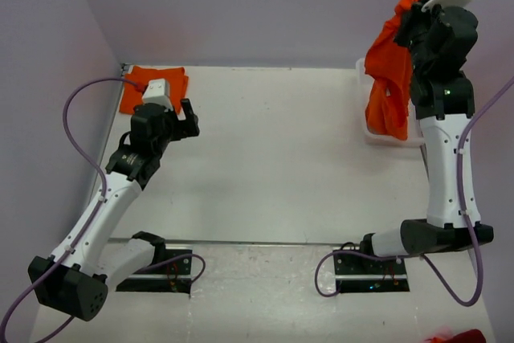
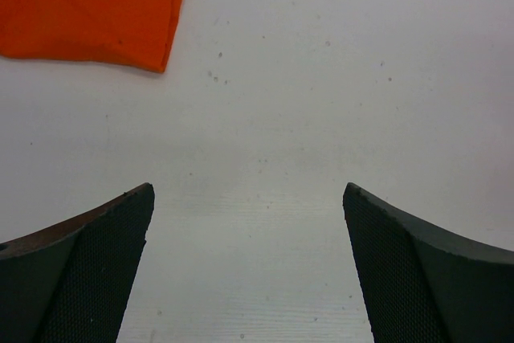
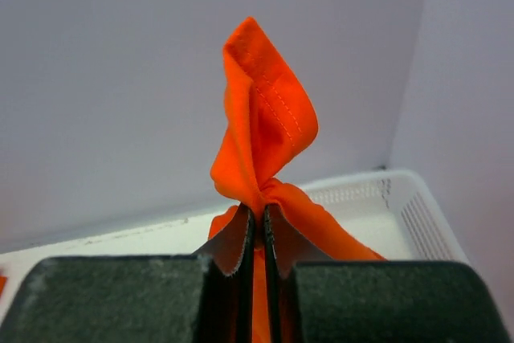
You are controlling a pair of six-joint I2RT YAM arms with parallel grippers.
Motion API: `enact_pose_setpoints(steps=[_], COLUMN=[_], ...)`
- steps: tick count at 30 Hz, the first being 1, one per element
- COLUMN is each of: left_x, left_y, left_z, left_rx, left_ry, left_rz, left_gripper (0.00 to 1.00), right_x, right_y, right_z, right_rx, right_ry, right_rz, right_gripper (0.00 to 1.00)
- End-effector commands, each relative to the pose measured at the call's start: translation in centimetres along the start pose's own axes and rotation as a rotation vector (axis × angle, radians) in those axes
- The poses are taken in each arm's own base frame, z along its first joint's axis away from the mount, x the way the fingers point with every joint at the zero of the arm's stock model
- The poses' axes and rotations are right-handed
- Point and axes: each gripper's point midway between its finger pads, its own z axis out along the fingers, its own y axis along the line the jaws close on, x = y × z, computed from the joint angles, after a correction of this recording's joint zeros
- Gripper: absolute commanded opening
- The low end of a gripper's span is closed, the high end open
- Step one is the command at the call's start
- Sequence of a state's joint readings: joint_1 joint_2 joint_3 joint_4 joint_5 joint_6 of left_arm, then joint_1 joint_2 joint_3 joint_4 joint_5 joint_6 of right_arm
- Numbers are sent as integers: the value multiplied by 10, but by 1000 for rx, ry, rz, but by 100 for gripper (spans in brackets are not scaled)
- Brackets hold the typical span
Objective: Fold and stack the t-shirts
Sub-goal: Grab crumpled tshirt from bin with the right arm, then move the tshirt to the center of the board
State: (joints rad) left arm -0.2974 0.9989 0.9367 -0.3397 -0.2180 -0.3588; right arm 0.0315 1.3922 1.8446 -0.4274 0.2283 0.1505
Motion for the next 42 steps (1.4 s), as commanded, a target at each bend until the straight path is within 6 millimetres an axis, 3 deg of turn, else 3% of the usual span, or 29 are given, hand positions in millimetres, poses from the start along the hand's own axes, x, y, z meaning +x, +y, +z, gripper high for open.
enact_pose_setpoints(steps=[1, 2, 4, 7, 11, 13, 14, 19, 24, 27, 31, 34, 35, 38, 39, 40, 42], left_x=[-12, -11, -6, -2, -15, -32, -35, -64, -69, -72, -72, -69, -68, -63, -61, -59, -56], left_y=[-10, -12, -19, -22, -18, -13, -10, 11, 15, 19, 20, 12, 7, 0, 2, 4, 3], left_z=[-9, -9, -7, -10, -23, -37, -40, -69, -78, -84, -81, -76, -75, -68, -63, -60, -54], left_rx=[59, 75, 118, 144, 135, 114, 99, -15, -30, -49, -50, -11, 18, 45, 27, 9, 1], left_ry=[-15, -14, -4, -2, -64, -121, -138, -225, -238, -268, -270, -245, -235, -211, -201, -195, -179], left_rz=[39, 53, 59, 70, 61, 50, 42, -22, -49, -83, -43, -7, 15, -3, -29, -77, -103], left_gripper=[100, 100, 100, 100, 100, 100, 100, 100, 100, 100, 100, 100, 100, 100, 100, 100, 100], right_x=[-66, -84, -94, -115, -137, -148, -146, -151, -144, -129, -96, -76, -57, -42, -21, -25, -4], right_y=[55, 74, 93, 127, 140, 138, 143, 137, 136, 145, 163, 175, 185, 201, 215, 221, 242], right_z=[-27, -44, -63, -111, -166, -201, -204, -258, -276, -271, -242, -207, -184, -152, -129, -121, -89], right_rx=[-251, -319, -400, -567, -695, -768, -796, -938, -1002, -1036, -1033, -969, -946, -904, -893, -889, -879], right_ry=[-161, -199, -221, -296, -368, -403, -400, -426, -400, -349, -232, -166, -100, -49, 5, -3, 61], right_rz=[-101, -100, -135, -112, -87, -69, -73, -53, -40, -46, -40, -36, -47, -70, -88, -88, -106], right_gripper=[0, 0, 0, 0, 0, 0, 0, 0, 0, 0, 0, 0, 0, 0, 0, 0, 0])
